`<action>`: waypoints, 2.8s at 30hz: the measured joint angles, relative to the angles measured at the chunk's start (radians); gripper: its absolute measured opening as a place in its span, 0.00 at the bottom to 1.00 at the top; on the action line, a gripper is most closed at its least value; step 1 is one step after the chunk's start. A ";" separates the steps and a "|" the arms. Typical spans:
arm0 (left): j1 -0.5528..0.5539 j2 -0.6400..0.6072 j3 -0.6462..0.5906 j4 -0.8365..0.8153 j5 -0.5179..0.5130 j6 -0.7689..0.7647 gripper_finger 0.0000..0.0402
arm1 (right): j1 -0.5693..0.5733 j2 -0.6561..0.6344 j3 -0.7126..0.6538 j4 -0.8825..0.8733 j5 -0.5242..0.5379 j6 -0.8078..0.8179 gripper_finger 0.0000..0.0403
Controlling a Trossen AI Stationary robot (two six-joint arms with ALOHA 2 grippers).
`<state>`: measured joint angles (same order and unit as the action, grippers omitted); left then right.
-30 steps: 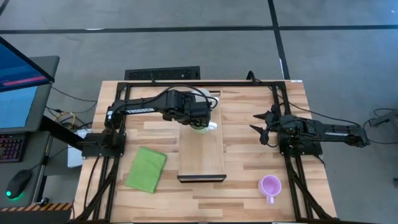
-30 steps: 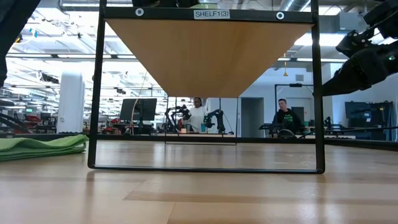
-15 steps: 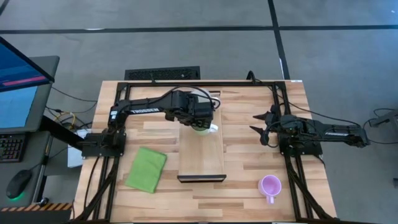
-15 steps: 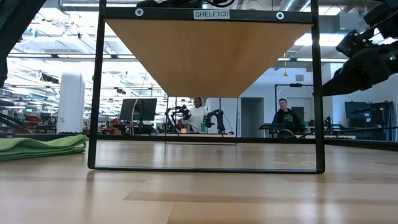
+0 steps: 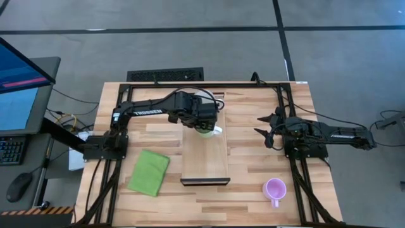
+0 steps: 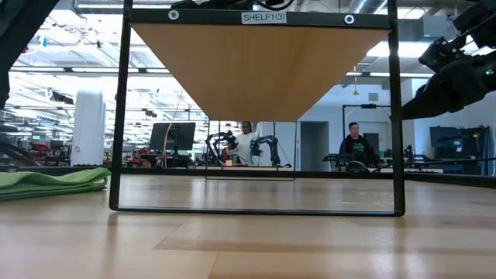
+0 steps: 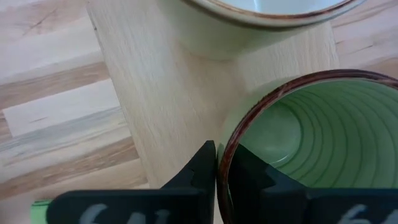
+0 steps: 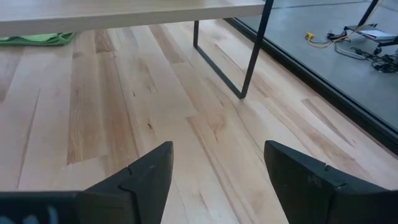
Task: Stack small to large cups/mugs on shelf
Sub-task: Put the green mug on the shelf
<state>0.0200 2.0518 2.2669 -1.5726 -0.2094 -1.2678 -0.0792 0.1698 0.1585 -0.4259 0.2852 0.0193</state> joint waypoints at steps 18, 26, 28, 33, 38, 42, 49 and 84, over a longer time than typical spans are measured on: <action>0.000 0.001 0.000 0.009 0.025 -0.011 0.06 | -0.001 0.000 0.000 0.000 0.000 0.000 0.68; -0.001 0.002 0.000 0.030 0.024 -0.001 0.07 | -0.001 0.000 0.000 0.000 0.000 0.000 0.68; -0.001 0.001 0.000 0.031 0.022 -0.001 0.08 | -0.001 0.000 0.000 0.000 0.000 0.000 0.68; 0.001 0.001 0.000 0.031 0.022 -0.001 0.09 | -0.001 0.000 0.000 0.000 0.000 0.000 0.68; 0.002 0.001 0.008 0.022 0.022 -0.002 0.09 | -0.001 0.000 0.000 0.000 0.000 0.000 0.68; 0.002 0.001 0.038 0.003 0.023 -0.028 0.09 | -0.001 0.000 0.000 0.000 0.000 0.000 0.68; 0.002 -0.001 0.087 0.011 0.008 -0.042 0.09 | -0.001 0.000 0.000 0.000 0.000 0.000 0.68; 0.000 0.011 0.086 0.001 0.049 -0.059 0.09 | -0.001 0.000 0.000 0.000 -0.052 -0.012 0.68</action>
<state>0.0196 2.0628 2.3528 -1.5711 -0.1608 -1.3266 -0.0799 0.1699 0.1585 -0.4255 0.2329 0.0069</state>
